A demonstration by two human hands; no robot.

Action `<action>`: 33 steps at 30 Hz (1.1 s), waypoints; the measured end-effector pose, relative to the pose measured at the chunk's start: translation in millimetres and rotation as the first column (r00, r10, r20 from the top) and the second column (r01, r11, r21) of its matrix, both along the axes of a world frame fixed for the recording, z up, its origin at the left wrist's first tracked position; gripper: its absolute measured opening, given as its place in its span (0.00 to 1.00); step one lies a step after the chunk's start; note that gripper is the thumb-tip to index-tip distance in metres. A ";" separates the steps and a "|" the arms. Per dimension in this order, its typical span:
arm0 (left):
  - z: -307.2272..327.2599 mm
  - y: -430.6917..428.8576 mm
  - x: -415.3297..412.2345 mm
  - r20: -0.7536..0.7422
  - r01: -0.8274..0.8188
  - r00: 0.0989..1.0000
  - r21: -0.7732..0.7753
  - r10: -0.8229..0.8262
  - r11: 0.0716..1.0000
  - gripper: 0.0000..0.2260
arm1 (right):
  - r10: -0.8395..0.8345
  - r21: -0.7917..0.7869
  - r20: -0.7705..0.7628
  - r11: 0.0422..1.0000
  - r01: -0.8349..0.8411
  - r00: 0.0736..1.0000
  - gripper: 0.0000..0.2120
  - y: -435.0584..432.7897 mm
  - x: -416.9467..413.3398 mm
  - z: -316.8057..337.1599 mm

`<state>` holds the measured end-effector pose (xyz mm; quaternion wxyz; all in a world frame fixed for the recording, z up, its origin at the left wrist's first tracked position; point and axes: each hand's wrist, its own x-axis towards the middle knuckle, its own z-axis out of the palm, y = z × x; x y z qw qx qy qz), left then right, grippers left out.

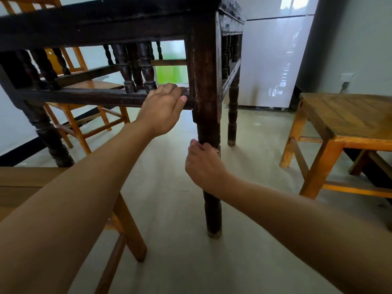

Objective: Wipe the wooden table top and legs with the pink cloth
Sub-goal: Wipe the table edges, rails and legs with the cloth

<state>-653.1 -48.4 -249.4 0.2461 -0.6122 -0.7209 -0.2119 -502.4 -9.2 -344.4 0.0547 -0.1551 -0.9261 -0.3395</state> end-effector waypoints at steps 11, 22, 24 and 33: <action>-6.6 1.9 -1.1 -0.013 0.000 1.000 0.041 0.001 0.999 0.21 | 0.025 -0.274 -0.472 0.946 -0.173 0.881 0.23 81.6 110.6 -28.8; -11.8 5.7 4.2 0.003 -0.026 1.000 0.109 0.026 0.994 0.20 | -0.393 -0.613 -0.771 0.673 -0.415 0.501 0.24 5.4 37.7 -74.3; -11.5 7.3 4.6 0.003 -0.037 0.999 0.098 0.036 0.995 0.22 | -0.426 -0.682 -0.702 0.632 -0.368 0.570 0.22 2.4 55.2 -110.0; -16.0 11.4 9.6 0.007 -0.072 0.997 0.157 0.072 0.985 0.22 | -0.478 -0.507 -0.852 0.655 -0.561 0.212 0.15 7.0 24.2 -61.9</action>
